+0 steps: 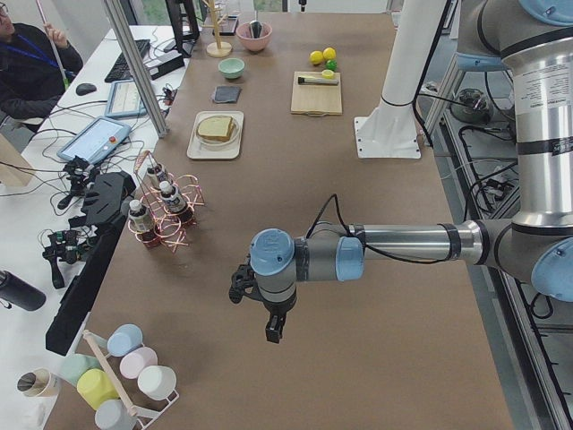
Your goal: Make sandwich and place on tray
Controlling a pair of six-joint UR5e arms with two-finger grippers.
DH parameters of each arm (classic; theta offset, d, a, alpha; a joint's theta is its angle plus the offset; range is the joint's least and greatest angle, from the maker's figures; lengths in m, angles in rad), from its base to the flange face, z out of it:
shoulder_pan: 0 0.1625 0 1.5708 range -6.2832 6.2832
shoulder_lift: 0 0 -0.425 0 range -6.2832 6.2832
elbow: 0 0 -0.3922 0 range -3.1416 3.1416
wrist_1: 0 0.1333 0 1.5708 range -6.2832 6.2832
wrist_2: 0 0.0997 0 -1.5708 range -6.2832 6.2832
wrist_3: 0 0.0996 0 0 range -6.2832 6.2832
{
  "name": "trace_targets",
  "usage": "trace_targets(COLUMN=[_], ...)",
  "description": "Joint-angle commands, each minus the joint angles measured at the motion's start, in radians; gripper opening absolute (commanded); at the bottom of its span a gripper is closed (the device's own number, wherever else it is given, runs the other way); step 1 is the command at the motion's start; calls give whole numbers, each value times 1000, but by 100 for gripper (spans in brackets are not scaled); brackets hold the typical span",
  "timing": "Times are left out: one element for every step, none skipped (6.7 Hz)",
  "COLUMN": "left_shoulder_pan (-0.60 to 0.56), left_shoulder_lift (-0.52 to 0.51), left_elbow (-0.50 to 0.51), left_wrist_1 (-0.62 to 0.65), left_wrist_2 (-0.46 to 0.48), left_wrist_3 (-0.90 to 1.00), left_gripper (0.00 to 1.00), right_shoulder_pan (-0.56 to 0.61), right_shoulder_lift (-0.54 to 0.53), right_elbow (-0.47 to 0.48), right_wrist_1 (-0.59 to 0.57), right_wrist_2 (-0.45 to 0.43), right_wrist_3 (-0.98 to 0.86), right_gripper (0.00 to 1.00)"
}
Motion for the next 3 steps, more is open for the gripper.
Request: trace_targets(left_shoulder_pan=[0,0,0], left_shoulder_lift=[1,1,1], left_elbow=[0,2,0], left_wrist_1=[-1,0,0], left_wrist_2=[0,0,0], left_wrist_3=[0,0,0], left_gripper=[98,98,98], right_shoulder_pan=[0,0,0], right_shoulder_lift=[3,9,9], right_elbow=[-1,9,11], right_wrist_1=[-38,-78,-81], right_wrist_2=[2,5,11], right_wrist_3=[4,4,4], right_gripper=[100,100,100])
